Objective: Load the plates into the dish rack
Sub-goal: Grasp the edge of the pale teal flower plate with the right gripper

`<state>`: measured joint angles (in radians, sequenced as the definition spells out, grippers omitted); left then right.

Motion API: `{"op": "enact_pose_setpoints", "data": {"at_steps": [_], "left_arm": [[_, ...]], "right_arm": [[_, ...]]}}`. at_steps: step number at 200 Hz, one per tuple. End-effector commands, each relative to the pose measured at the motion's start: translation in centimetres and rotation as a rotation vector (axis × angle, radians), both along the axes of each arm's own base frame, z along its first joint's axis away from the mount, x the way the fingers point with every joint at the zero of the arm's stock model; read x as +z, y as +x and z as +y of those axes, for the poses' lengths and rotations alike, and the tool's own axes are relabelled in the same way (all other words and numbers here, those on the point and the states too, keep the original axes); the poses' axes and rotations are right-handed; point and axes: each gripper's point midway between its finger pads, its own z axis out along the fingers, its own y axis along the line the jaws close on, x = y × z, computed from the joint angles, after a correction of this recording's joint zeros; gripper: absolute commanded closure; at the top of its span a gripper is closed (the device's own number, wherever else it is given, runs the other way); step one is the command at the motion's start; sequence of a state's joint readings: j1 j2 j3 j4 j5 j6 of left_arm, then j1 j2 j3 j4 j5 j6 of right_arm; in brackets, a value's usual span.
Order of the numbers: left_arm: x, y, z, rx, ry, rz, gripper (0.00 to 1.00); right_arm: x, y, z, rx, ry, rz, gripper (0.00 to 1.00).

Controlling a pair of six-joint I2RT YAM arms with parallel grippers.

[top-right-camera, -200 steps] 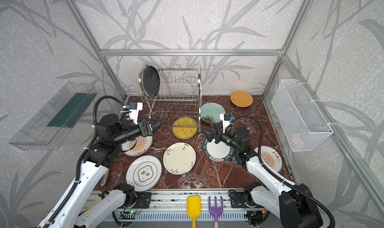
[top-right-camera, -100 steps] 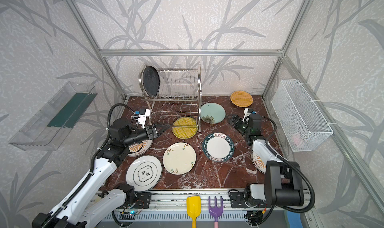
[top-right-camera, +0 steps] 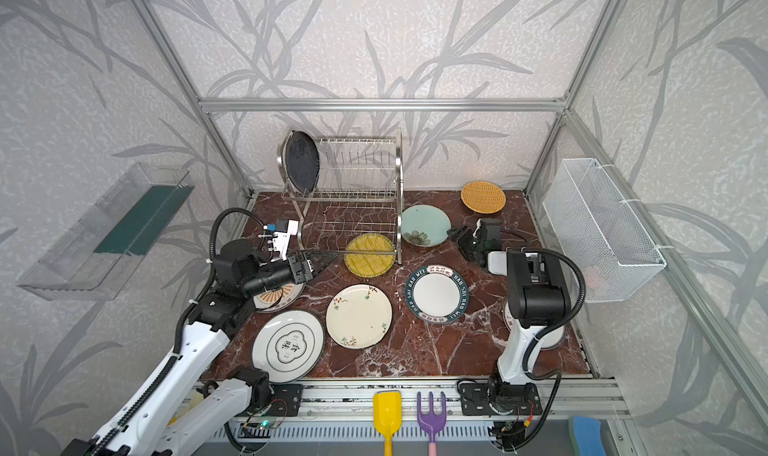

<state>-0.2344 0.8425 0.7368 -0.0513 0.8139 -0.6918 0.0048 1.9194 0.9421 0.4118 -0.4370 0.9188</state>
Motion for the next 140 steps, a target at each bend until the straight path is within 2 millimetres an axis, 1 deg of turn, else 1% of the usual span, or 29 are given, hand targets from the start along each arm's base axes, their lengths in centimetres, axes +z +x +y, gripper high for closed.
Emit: {"op": "enact_pose_setpoints", "data": {"at_steps": [1, 31, 50, 63, 84, 105, 116, 140], "left_arm": [[0.6, -0.2, 0.0, -0.01, 0.002, -0.033, 0.01], [0.5, -0.2, -0.1, -0.02, -0.006, -0.028, 0.01], [0.8, -0.2, -0.1, -0.02, -0.01, -0.036, 0.01], [0.9, -0.3, -0.1, -0.019, -0.014, -0.043, 0.01], [0.9, -0.3, 0.1, -0.016, -0.017, -0.046, 0.01], [1.1, -0.2, 0.1, -0.015, -0.026, -0.047, 0.01], [1.1, -0.2, 0.2, -0.013, -0.029, -0.049, 0.01], [1.1, 0.0, 0.4, -0.005, -0.031, -0.047, 0.01]], "right_arm": [[0.1, 2.2, 0.9, -0.027, 0.025, -0.037, 0.28], [-1.6, 3.5, 2.0, -0.036, 0.064, -0.011, 0.32], [-2.7, 4.1, 2.4, -0.056, 0.096, 0.011, 0.39], [-2.8, 4.3, 2.6, -0.063, 0.097, 0.01, 0.42], [-3.4, 4.3, 2.7, -0.083, 0.085, 0.032, 0.46], [-4.3, 4.0, 2.5, -0.111, 0.093, 0.055, 0.54], [-4.6, 3.9, 2.4, -0.12, 0.09, 0.064, 0.57], [-4.8, 3.7, 2.5, -0.125, 0.072, 0.073, 0.63]]}}
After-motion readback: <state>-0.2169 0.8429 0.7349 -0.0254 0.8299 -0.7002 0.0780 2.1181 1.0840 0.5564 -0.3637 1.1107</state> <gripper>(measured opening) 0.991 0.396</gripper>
